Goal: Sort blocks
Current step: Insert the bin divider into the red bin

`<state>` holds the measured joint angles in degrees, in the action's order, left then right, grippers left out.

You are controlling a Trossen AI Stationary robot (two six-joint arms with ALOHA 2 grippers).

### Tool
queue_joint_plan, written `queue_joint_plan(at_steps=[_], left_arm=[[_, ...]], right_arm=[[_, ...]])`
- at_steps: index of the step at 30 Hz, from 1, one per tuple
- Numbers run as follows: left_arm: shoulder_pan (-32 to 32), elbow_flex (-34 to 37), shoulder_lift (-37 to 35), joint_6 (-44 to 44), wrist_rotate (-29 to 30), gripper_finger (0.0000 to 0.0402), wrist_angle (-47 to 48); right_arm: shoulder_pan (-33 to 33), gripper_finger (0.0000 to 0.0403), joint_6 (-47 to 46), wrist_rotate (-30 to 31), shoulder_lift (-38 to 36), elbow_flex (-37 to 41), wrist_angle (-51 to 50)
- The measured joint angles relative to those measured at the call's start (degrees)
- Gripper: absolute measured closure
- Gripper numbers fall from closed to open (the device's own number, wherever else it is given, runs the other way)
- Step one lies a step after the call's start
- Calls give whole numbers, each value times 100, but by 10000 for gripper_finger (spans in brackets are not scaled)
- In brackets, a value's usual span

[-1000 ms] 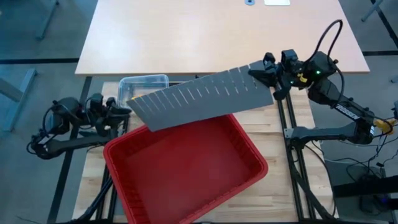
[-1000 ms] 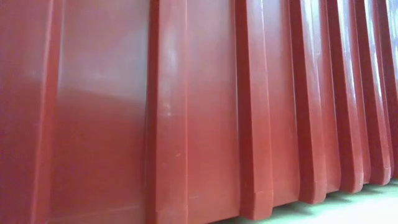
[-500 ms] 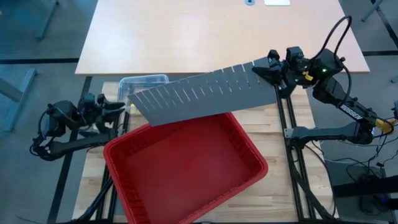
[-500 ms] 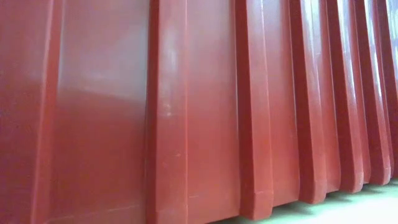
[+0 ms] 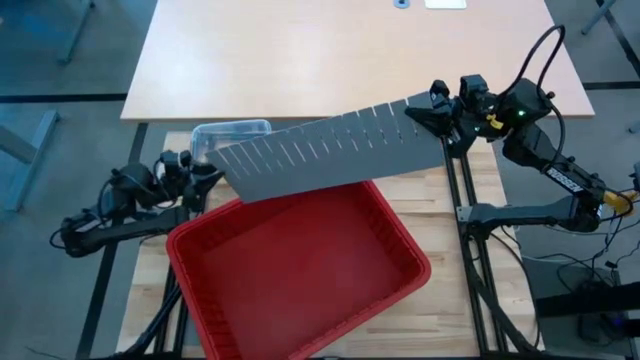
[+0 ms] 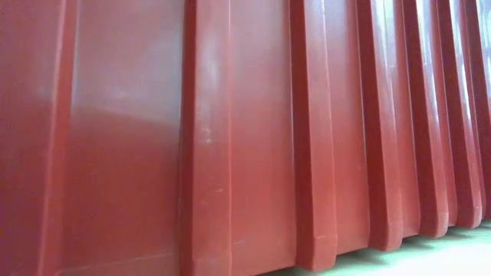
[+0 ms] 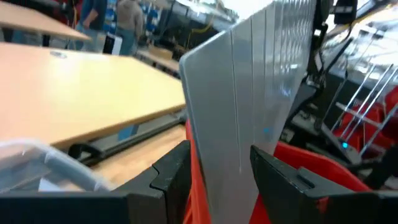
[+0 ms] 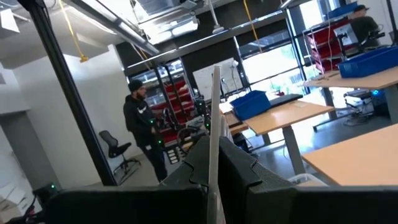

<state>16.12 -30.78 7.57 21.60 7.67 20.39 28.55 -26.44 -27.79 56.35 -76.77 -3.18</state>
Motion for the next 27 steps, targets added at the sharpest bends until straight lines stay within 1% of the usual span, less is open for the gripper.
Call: queue_joint_plan(at_steps=[6, 9, 11, 14, 15, 18, 23, 25, 27], left_arm=[[0, 344, 42, -7, 85, 260, -909], [0, 450, 104, 14, 84, 275, -1196], [0, 450, 157, 29, 84, 306, -1203], [-5, 418, 188, 51, -67, 378, -1201], [-7, 387, 188, 82, -102, 389, -1204], [-7, 212, 194, 171, -143, 399, -1190], [-3, -330, 285, 253, -379, 401, -1167], [0, -626, 404, 321, -632, 401, -1055], [-2, -952, 589, 454, -1041, 401, -792]], right_arm=[[0, 403, -11, -6, 7, 0, 2], [-2, 403, -11, -7, 7, 0, 2], [0, 403, -11, -13, 7, 0, 2], [0, 403, -4, -33, 7, 0, 0], [0, 403, 8, -33, 7, 0, -1], [0, 403, 76, -26, 6, 0, -136], [7, 403, 321, -26, 3, 0, -742], [6, 403, 378, -36, 21, 0, -949], [5, 403, 437, -51, 38, 0, -1145]])
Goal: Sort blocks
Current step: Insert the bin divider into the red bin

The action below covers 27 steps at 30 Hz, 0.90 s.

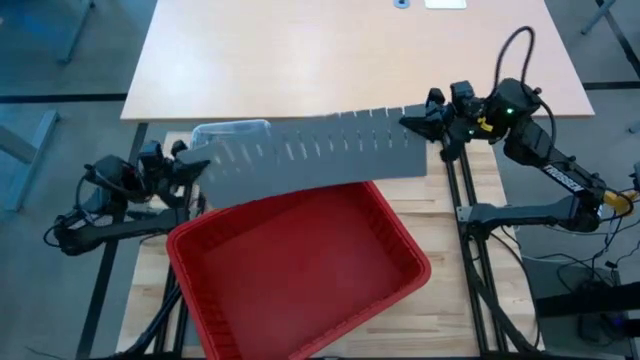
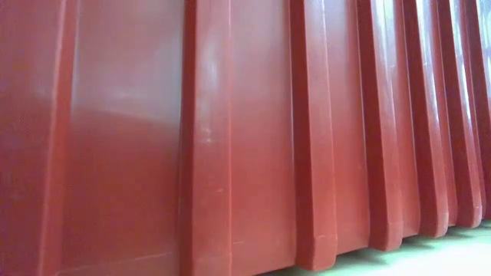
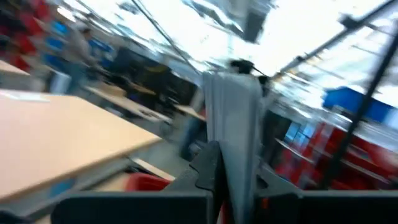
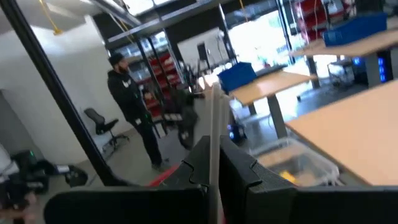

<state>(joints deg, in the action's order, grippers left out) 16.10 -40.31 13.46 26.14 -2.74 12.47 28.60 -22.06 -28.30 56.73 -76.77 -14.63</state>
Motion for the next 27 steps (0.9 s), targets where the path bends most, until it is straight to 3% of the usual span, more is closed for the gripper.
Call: queue_joint_plan(at_steps=[4, 9, 13, 17, 27], left_arm=[[-4, -706, 472, 304, -636, 401, 730], [-4, -1533, 993, -205, -678, 401, 1180], [-4, -1992, 1116, -732, -362, 401, 1353], [-4, -2050, 1089, -882, 22, 401, 1710], [-20, -1730, 1041, -540, -217, 401, 1691]], right_arm=[[-6, 403, 123, -15, 80, 5, -202], [0, 403, 249, 24, 163, 11, -198], [-4, 403, 260, 29, 175, 12, -123], [-9, 403, 260, 27, 175, 17, -130], [-6, 403, 218, 185, 231, 17, -120]])
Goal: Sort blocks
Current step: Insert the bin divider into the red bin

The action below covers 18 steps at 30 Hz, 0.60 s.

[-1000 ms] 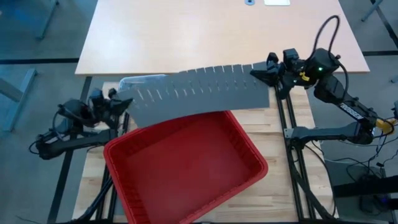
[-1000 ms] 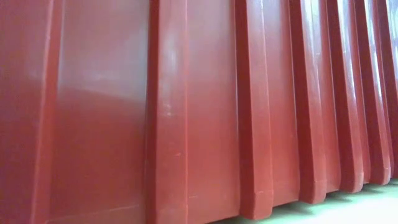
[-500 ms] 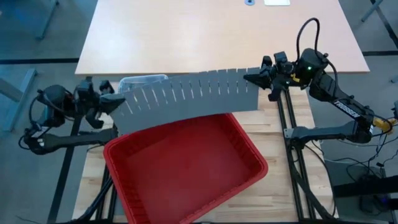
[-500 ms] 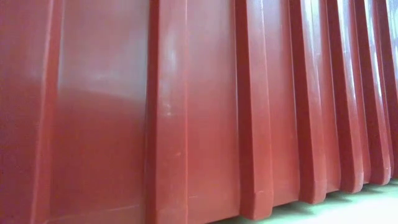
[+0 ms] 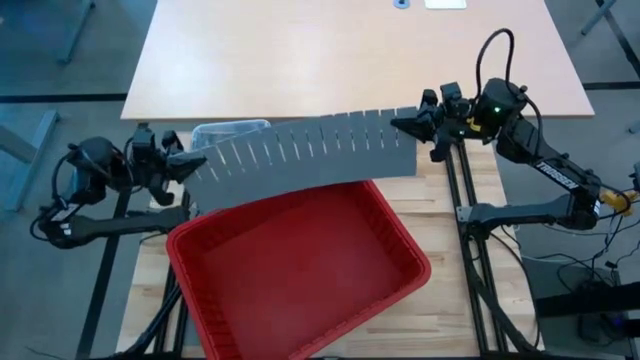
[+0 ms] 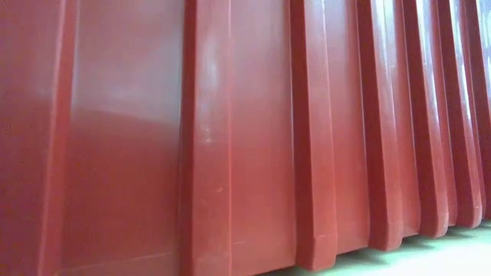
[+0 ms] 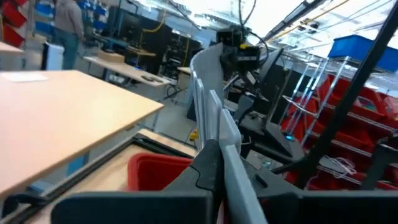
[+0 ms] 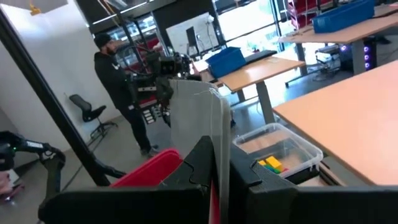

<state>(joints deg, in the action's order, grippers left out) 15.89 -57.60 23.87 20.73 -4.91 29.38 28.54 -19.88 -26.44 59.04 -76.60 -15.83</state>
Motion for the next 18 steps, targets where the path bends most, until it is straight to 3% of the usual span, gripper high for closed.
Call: queue_joint_plan(at_steps=[18], left_arm=[[-85, -4, -314, 87, -262, 401, 500]], right_arm=[[-11, 403, -108, -97, 878, 96, 154]])
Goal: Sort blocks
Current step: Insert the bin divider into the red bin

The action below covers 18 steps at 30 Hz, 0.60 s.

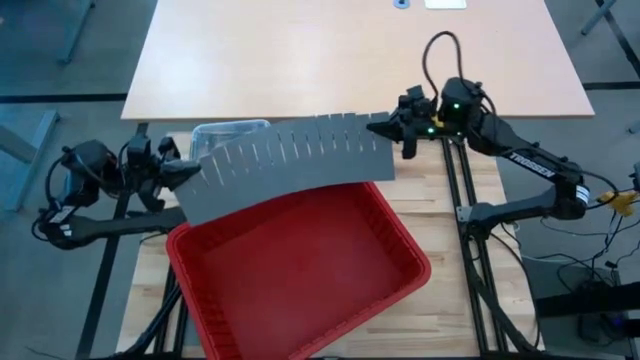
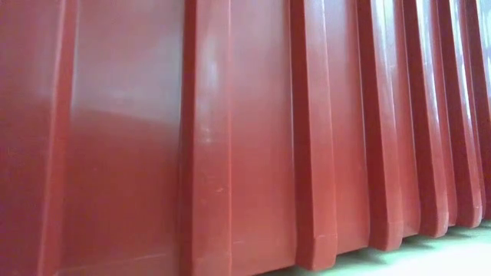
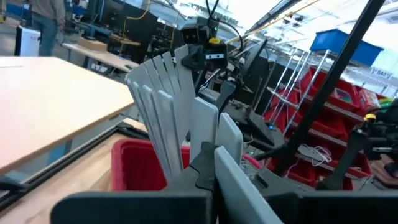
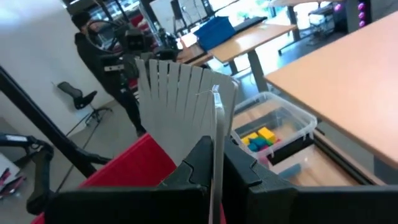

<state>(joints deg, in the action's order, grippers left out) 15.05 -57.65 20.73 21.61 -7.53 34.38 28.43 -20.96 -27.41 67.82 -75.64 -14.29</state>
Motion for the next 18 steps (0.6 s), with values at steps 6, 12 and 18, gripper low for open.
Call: queue_joint_plan(at_steps=[6, 12, 18], left_arm=[[0, 2, -177, 47, -13, 401, 401], [0, 4, -277, 170, -90, 401, 668], [-2, 4, -388, 258, -174, 401, 819]], right_arm=[[-80, 403, -6, -155, 387, 2, -14], [-184, 403, -75, -333, 847, 5, -29], [-208, 403, -133, -562, 1279, 7, -44]])
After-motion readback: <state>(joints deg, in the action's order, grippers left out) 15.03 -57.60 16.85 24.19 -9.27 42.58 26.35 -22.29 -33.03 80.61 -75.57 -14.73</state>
